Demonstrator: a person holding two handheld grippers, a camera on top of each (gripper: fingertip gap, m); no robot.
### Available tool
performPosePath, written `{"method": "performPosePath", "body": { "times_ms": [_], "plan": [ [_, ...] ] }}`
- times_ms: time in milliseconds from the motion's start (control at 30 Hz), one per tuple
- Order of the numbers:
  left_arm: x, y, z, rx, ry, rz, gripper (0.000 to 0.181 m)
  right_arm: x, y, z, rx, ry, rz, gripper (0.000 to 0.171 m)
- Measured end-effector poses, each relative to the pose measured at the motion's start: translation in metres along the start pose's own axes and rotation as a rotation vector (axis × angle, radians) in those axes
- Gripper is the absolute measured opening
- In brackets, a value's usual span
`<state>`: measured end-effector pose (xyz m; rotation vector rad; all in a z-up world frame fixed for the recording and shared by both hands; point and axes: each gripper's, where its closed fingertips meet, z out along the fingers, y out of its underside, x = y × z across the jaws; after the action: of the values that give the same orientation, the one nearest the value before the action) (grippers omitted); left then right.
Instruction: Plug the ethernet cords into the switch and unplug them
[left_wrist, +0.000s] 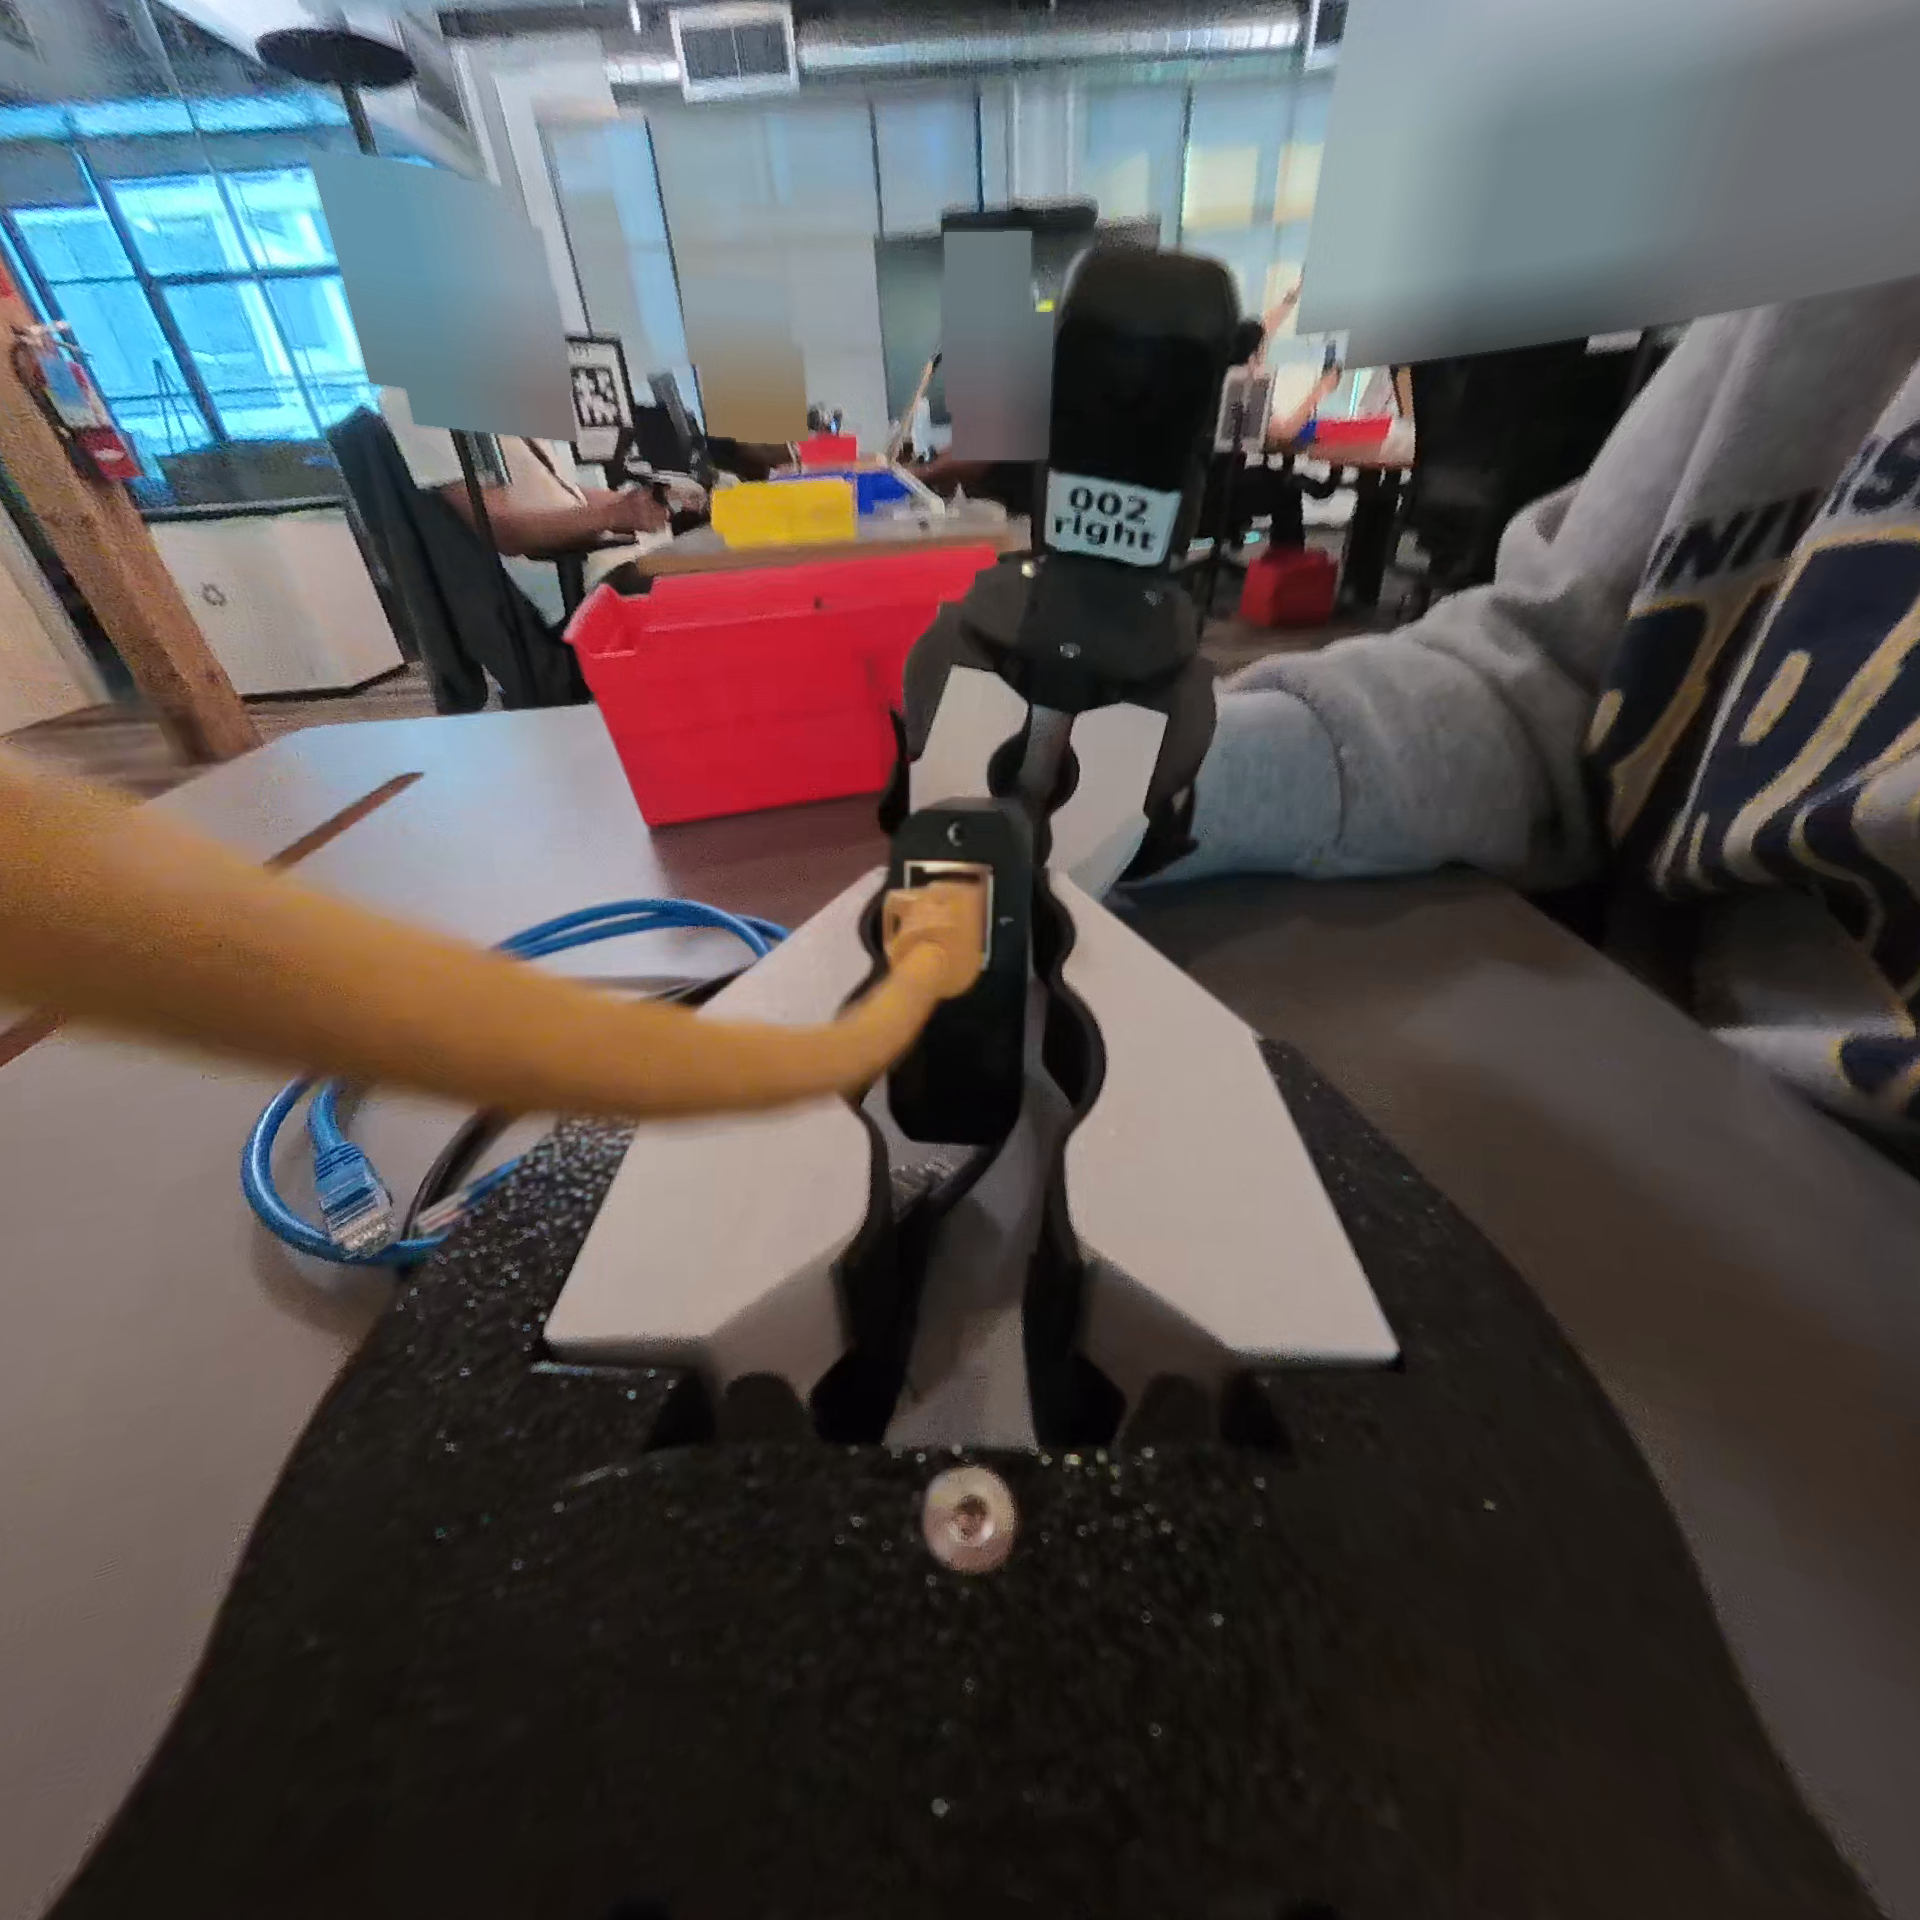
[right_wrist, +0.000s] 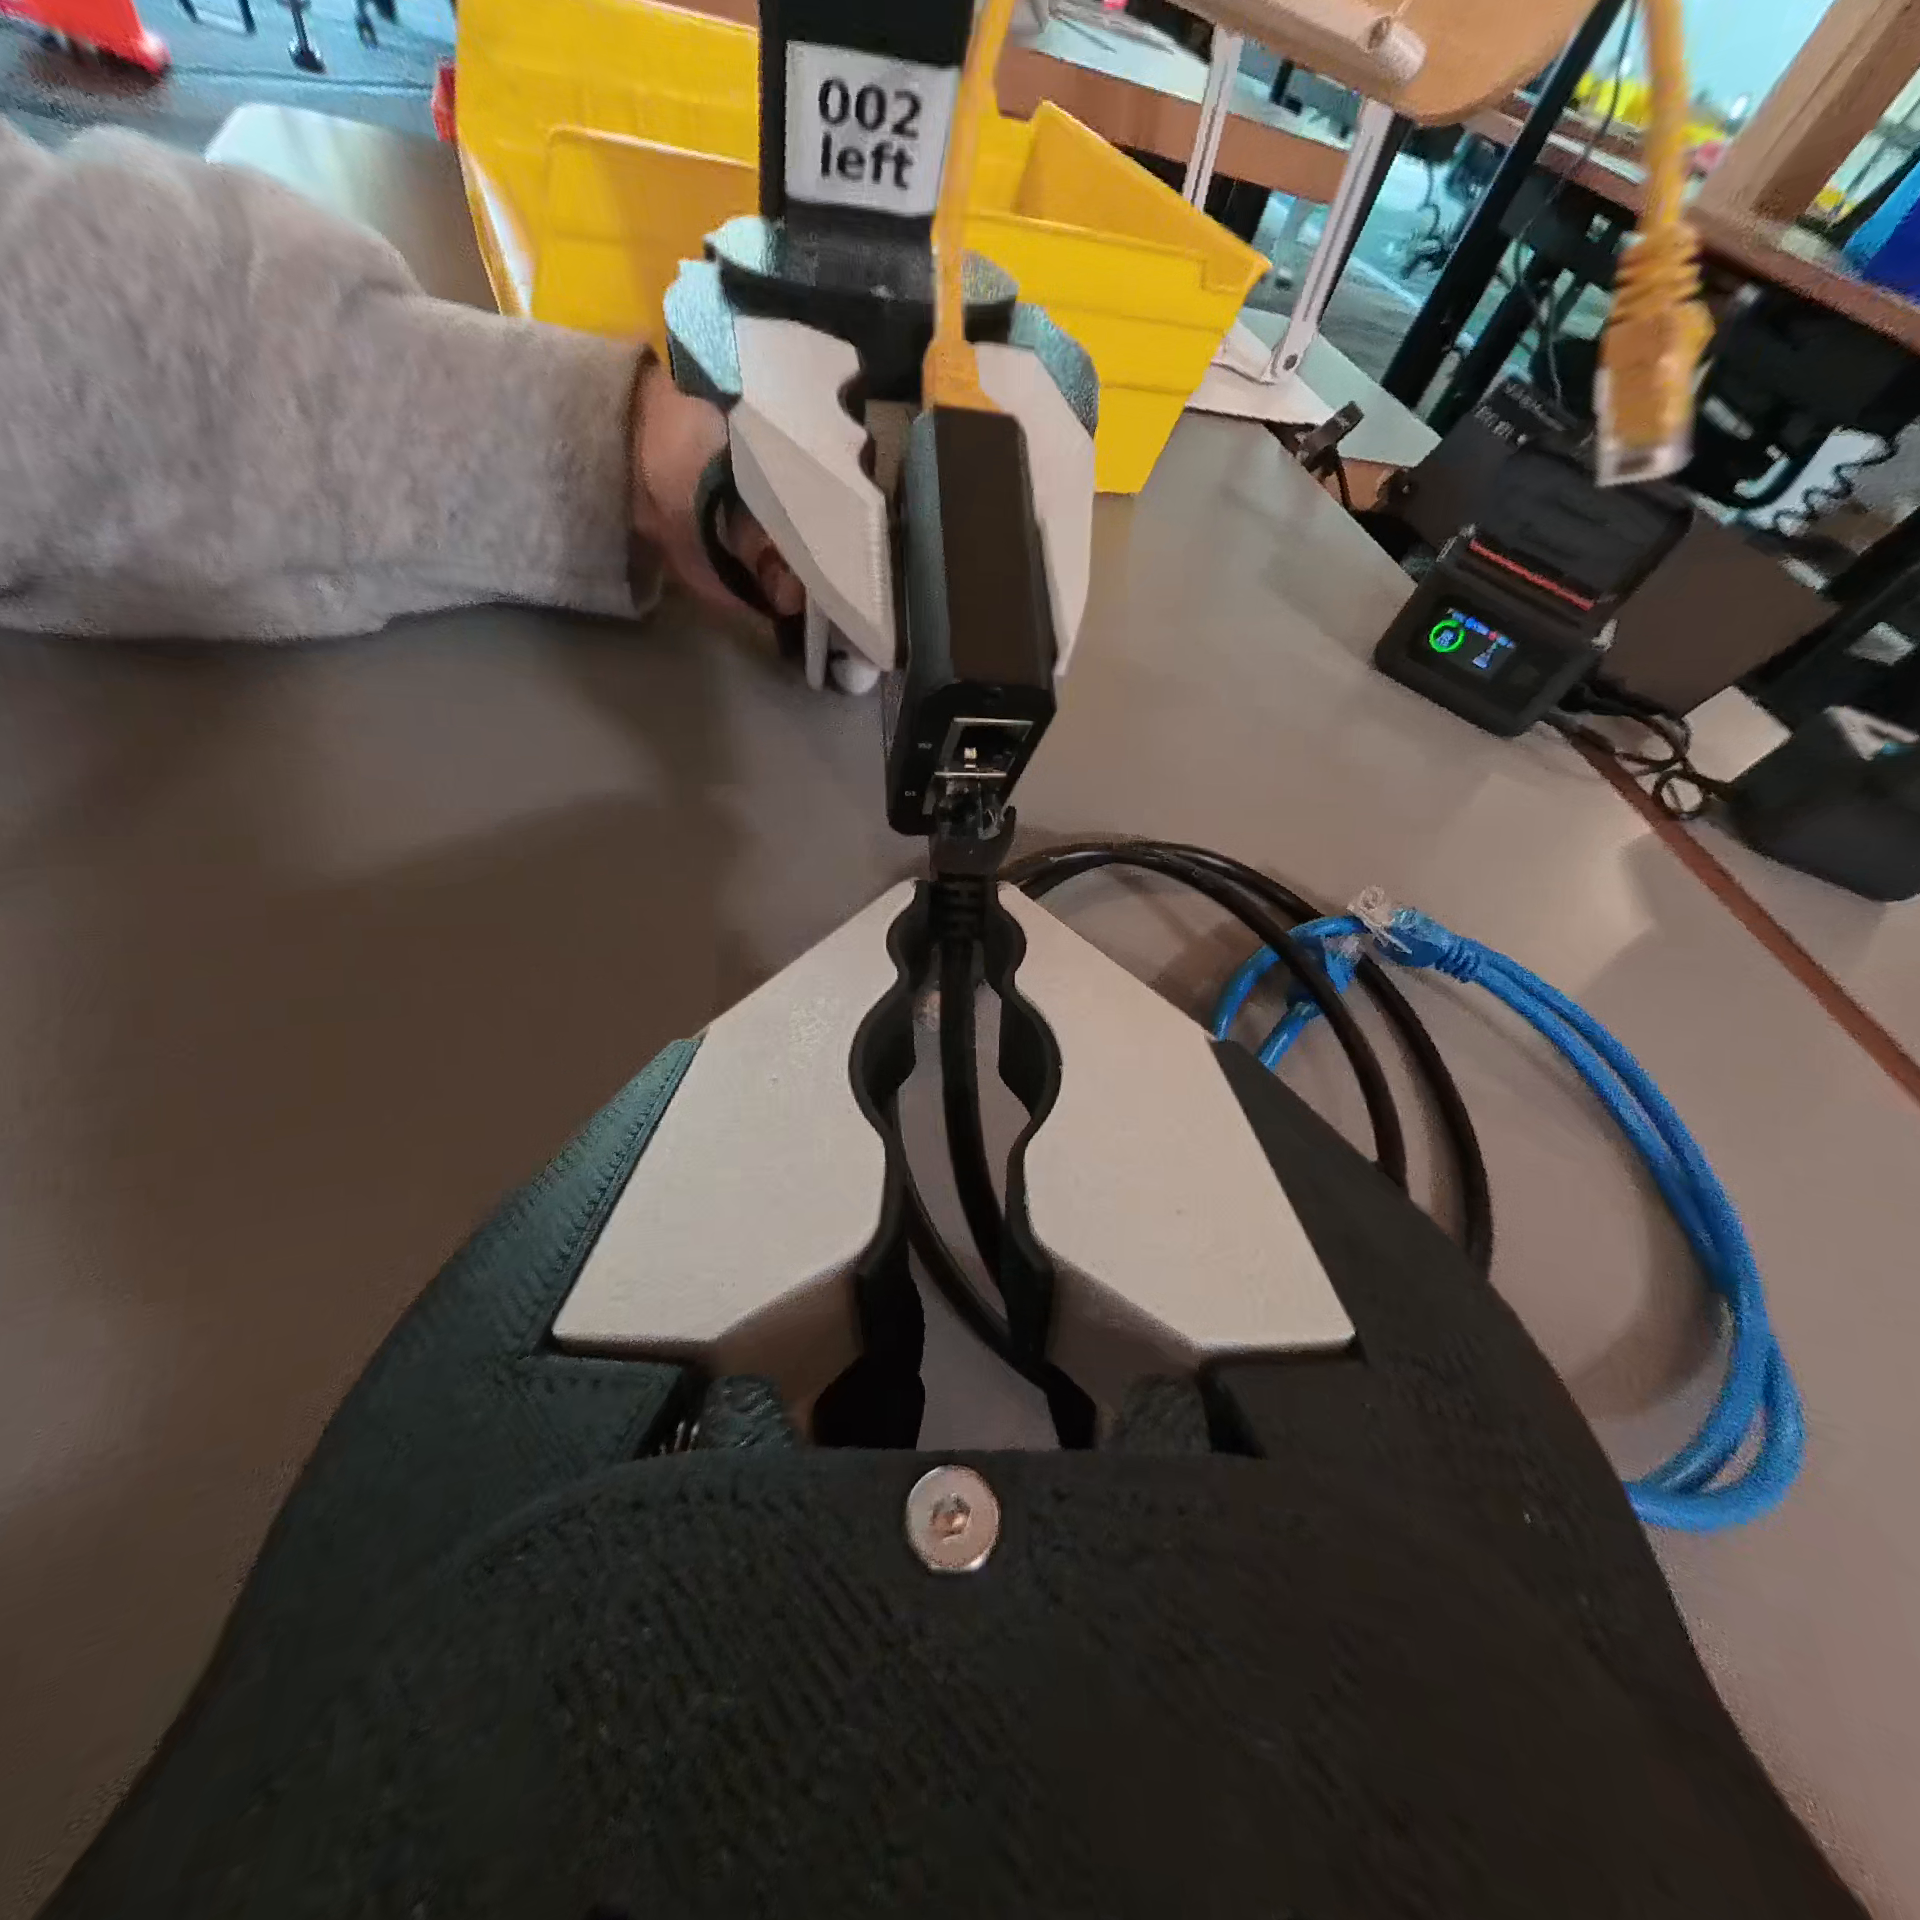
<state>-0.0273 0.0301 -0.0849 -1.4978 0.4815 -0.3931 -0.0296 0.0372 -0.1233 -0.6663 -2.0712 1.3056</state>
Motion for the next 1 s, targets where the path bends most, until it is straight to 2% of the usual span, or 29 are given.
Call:
{"method": "performPosePath", "body": {
  "times_ms": [67,167,267,367,433,567,733,867,933,1000],
  "plan": [
    [-0.002,0.002,-0.004,-0.030,-0.033,0.046,0.022,0.001,-0.001,-0.002,0.015,0.017,-0.033,0.014],
    [-0.010,-0.005,-0.021,0.016,-0.077,0.030,0.022,0.016,-0.007,-0.015,0.073,0.049,0.030,0.025],
    [-0.036,-0.018,-0.037,0.125,-0.250,0.059,0.021,0.032,-0.019,-0.034,0.183,0.105,0.060,0.036],
    [-0.062,-0.029,-0.051,0.231,-0.453,0.093,0.021,0.039,-0.027,-0.044,0.231,0.154,0.052,0.031],
    [-0.068,-0.031,-0.056,0.246,-0.503,0.098,0.024,0.041,-0.019,-0.039,0.180,0.169,0.046,0.031],
    [-0.055,-0.025,-0.044,0.205,-0.366,0.055,0.020,0.042,-0.007,-0.028,0.107,0.228,-0.027,0.031],
    [-0.031,-0.007,-0.021,0.060,-0.187,0.087,0.021,0.061,-0.029,-0.055,0.226,0.440,-0.147,0.027],
    [-0.012,0.005,-0.010,-0.021,-0.047,0.056,0.021,0.082,-0.018,-0.060,0.173,0.454,-0.029,0.025],
    [-0.008,0.004,-0.011,-0.014,-0.008,0.031,0.021,0.101,-0.006,-0.051,0.126,0.441,0.119,0.024],
    [-0.009,-0.001,-0.014,0.020,0.002,0.009,0.021,0.112,-0.001,-0.030,0.083,0.347,0.209,0.024]
  ]
}}
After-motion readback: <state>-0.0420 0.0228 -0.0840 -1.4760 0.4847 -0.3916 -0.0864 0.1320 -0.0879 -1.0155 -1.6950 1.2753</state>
